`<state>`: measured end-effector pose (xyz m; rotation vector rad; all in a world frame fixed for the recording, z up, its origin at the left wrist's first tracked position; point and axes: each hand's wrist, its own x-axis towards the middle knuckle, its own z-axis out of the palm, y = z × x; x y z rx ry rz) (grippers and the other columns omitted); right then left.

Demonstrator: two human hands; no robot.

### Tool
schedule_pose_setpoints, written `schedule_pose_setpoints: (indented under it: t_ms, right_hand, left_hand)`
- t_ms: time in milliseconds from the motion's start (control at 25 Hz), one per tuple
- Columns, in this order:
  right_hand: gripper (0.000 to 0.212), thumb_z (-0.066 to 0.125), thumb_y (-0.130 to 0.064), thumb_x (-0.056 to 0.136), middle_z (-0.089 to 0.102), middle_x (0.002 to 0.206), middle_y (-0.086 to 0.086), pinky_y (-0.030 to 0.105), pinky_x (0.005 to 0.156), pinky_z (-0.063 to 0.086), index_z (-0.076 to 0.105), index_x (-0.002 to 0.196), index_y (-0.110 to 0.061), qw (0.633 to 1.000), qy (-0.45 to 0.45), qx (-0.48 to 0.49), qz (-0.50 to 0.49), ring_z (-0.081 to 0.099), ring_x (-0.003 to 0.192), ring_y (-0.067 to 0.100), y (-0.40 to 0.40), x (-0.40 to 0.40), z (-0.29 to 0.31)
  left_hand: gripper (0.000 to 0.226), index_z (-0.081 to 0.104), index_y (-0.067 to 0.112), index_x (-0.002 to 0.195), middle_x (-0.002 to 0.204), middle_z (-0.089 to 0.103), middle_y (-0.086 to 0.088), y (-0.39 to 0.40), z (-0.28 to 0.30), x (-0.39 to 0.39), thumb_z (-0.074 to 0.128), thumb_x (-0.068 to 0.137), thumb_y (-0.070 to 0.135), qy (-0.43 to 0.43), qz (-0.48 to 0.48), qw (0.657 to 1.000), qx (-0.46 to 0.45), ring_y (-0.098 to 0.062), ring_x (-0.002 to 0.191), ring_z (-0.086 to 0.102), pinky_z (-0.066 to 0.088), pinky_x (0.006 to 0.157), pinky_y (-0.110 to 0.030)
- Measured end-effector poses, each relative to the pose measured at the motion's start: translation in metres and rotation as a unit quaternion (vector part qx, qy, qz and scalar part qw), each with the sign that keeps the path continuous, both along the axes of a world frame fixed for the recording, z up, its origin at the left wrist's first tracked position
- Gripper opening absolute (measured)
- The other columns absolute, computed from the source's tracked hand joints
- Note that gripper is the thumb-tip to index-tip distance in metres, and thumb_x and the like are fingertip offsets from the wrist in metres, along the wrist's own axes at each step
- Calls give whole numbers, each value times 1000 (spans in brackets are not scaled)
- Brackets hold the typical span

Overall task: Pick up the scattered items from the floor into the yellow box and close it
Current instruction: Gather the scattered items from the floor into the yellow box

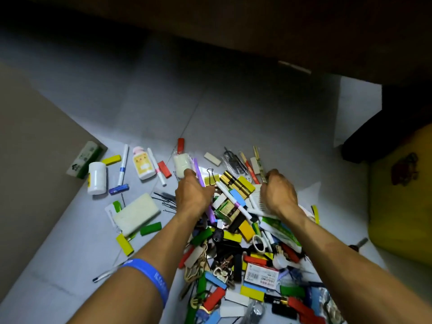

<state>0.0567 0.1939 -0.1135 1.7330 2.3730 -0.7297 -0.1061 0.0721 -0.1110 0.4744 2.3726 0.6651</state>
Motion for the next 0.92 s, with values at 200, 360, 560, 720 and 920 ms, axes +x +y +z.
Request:
schedule_pose_setpoints:
  t_ms: [200,360,560,720,920]
  right_hand:
    - [27,63,-26,83,58,99,10,27,64,38,49,101,-12,997,3,-76,-12,56,83,29,-9,9,4]
    - [16,61,-24,87,63,102,12,28,65,37,50,90,-13,998,2,-68,6,56,84,28,-24,12,-2]
    - [28,78,-19,79,60,73,1,28,52,38,50,77,-17,956,171,-191,-139,52,61,15,-32,33,-12]
    - [23,72,-30,87,68,68,0,24,52,48,58,83,-13,884,297,-237,-271,64,55,12,-34,44,-8]
    - [20,43,-19,103,57,75,4,31,56,47,62,102,-16,831,423,-222,-285,52,63,17,-33,43,19]
  left_hand:
    - [19,49,16,113,86,62,-4,-9,8,19,51,94,16,-3,43,999,23,-21,65,64,54,53,-32]
    - [19,56,26,99,82,66,2,-16,13,48,57,90,42,7,-22,1000,-5,-21,70,67,58,64,-36]
    - [38,59,21,94,82,65,3,12,5,60,74,78,53,5,4,998,-65,-19,71,65,50,61,-29]
    - [27,61,20,94,78,63,4,21,3,58,75,75,33,-37,31,997,-59,-13,61,62,41,45,-24]
    - [13,58,19,95,80,66,-2,6,9,51,64,87,27,-190,74,975,86,-15,64,64,56,61,-33]
